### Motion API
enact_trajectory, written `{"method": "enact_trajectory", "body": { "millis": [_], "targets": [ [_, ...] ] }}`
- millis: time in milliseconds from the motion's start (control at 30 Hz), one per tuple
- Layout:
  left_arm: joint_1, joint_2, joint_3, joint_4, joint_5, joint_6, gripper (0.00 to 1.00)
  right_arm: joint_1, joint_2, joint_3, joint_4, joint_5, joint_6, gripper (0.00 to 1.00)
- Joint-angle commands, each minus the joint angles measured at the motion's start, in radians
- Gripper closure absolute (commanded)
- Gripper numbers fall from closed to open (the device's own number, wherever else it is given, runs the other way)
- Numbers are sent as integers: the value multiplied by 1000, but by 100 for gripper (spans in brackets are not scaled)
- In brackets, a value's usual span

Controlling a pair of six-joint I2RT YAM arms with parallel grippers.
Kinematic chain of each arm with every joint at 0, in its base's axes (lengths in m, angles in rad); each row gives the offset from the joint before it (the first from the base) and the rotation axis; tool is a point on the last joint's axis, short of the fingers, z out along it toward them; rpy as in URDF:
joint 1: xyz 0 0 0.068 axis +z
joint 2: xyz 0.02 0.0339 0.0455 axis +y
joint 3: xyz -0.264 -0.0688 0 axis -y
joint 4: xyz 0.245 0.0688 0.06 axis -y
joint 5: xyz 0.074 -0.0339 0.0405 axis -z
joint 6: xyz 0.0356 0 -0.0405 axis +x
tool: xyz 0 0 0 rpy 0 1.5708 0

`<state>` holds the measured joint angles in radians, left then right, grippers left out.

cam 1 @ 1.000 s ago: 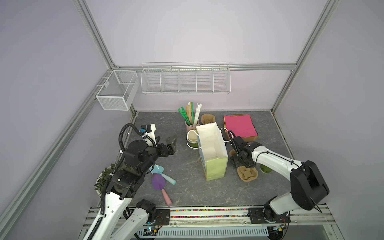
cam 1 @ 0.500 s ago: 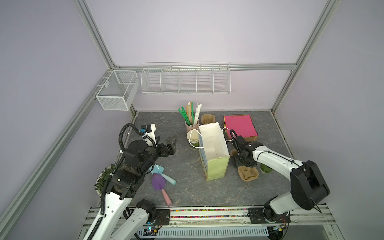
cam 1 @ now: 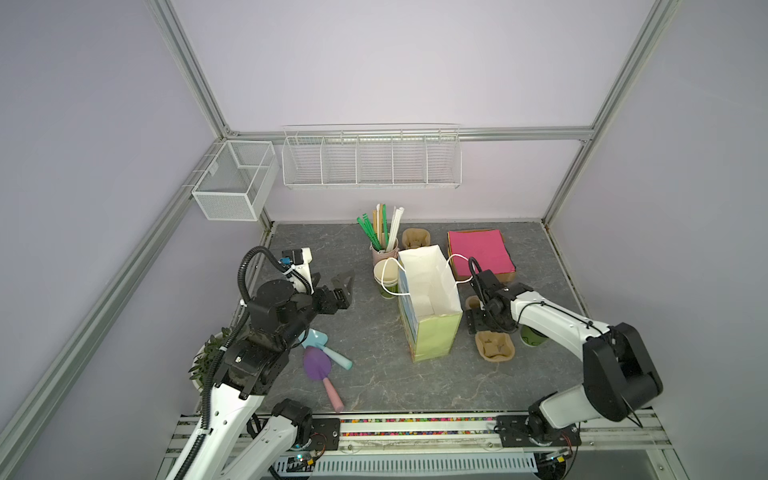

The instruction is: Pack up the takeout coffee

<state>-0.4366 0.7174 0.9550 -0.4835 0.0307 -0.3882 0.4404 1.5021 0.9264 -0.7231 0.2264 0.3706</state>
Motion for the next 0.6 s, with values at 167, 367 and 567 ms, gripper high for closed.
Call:
{"method": "enact_trajectory", "body": {
  "millis": [167, 367, 567],
  "targets": [
    [5, 8, -9, 9, 9, 13, 1, -34, -89, 4, -20, -2, 17, 11],
    [5, 12, -9, 10, 11, 14, 1, -39, -62, -4, -11, -28, 13, 11],
    [5, 11, -8, 9, 12, 14, 1, -38, -47, -30, 23, -73, 9, 11]
  ]
}}
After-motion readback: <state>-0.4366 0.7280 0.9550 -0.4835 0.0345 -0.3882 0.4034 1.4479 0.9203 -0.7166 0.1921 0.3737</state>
